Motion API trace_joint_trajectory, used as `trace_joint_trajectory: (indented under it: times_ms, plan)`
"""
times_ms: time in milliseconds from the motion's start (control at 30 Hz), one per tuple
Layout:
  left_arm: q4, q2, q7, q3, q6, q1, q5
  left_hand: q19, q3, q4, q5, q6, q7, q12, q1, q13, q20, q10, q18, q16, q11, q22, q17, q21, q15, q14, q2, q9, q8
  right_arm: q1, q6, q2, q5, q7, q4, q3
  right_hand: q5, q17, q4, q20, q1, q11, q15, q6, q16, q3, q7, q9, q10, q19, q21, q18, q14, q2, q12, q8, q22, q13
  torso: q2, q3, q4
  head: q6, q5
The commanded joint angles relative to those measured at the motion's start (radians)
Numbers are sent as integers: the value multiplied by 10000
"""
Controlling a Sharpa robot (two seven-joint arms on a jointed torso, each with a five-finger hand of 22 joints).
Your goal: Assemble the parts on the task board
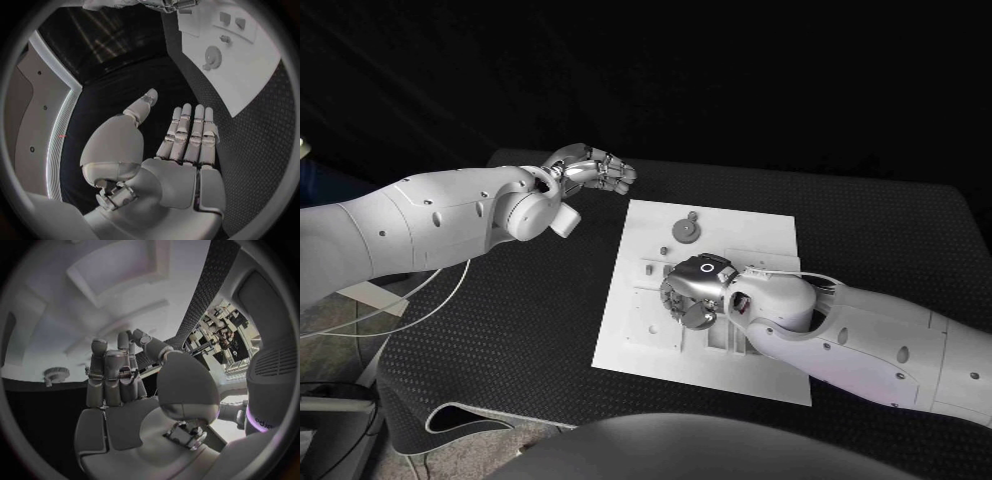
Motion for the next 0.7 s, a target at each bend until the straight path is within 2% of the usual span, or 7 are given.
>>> trace_joint_trajectory:
  times_ms: [33,333,433,600,700]
  plan:
    - [29,17,67,9,132,14,-27,8,-16,27,-36,-6,64,51,57,-14,56,49,-51,-53,37,-15,14,11,24,71,-18,11,69,-33,276,10,-145,-14,-42,-37,39,-4,-21,-81,5,11,-28,50,69,41,1,25,-16,-3,67,154,-60,96,-49,39,187,2,-11,2,-19,1,12]
    - [28,18,65,9,134,14,-27,8,-16,27,-36,-5,63,52,58,-21,55,51,-51,-57,37,-23,15,11,23,72,-17,11,70,-37,190,85,-141,-42,-170,-70,39,-11,-12,-76,-23,27,-13,10,77,29,17,39,-56,-14,67,154,-70,98,-84,22,185,19,-10,7,-13,1,0]
    - [30,7,61,9,127,14,-27,9,-17,27,-36,-5,63,52,58,-23,55,52,-51,-58,37,-25,16,12,23,73,-18,11,71,-36,53,52,-59,-34,-195,-70,36,-19,14,-62,-115,111,67,-203,100,-10,105,31,-275,-32,65,154,-85,63,-229,-87,182,6,-13,3,-19,1,-1]
    - [33,-4,56,9,126,14,-27,9,-18,26,-36,-5,62,51,58,-26,55,52,-51,-59,37,-28,17,12,26,73,-19,11,71,-35,-156,-31,30,2,-147,-70,34,-34,49,-29,-284,275,233,-1143,140,-164,491,-161,-660,-75,80,154,-152,-458,-479,-608,190,-20,-13,1,-17,1,-15]
    - [32,-20,57,9,120,14,-27,9,-18,26,-36,-5,62,51,58,-28,55,53,-51,-60,37,-30,17,12,27,73,-20,11,71,-34,-296,-121,54,-5,-69,-70,35,-37,9,-23,-439,407,358,-1386,177,-474,601,-219,-1016,-100,104,154,-179,-641,-660,-734,200,-78,-12,4,-13,1,-34]
